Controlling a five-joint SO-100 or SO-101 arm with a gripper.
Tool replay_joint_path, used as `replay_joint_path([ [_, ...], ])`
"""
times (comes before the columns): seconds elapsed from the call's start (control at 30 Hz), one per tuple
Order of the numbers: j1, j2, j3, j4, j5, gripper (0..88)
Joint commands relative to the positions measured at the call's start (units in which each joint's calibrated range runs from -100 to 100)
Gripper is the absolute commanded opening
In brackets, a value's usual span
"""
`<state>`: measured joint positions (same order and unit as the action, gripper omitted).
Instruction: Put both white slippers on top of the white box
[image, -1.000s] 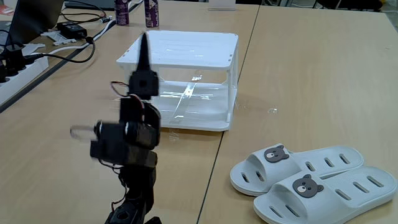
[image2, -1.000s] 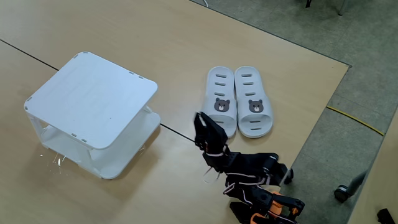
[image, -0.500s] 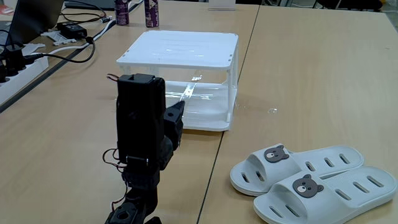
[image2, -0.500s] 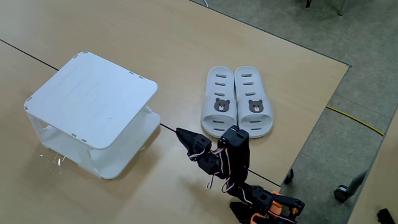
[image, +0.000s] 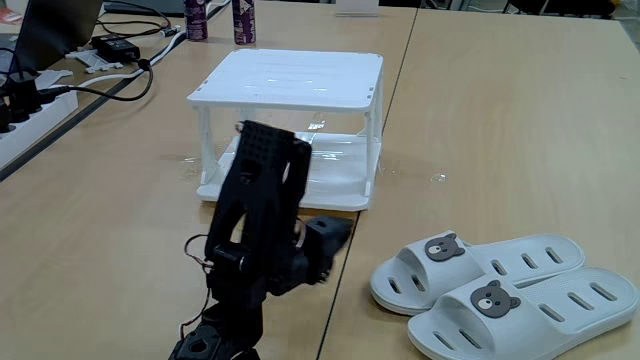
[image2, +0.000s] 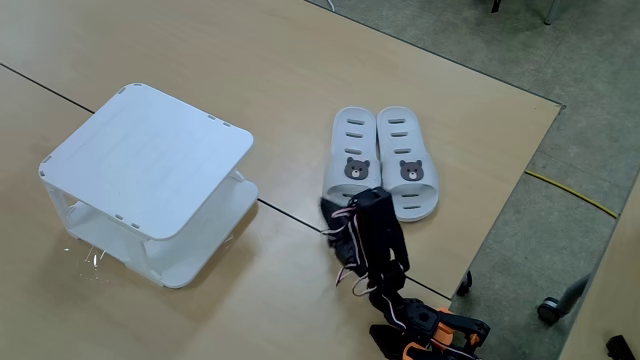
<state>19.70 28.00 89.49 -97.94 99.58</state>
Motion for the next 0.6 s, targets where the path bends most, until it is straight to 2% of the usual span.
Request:
replay_joint_path([
  [0.0,10.5,0.6,-1.4,-0.4,0.4,1.0],
  [0.17,15.3,0.6,-1.4,-0.4,0.4,12.8],
  [0.37,16.4,0.6,-4.7,-0.4,0.4,13.5],
  [0.57,15.9,1.1,-10.4,-0.4,0.4,19.2],
])
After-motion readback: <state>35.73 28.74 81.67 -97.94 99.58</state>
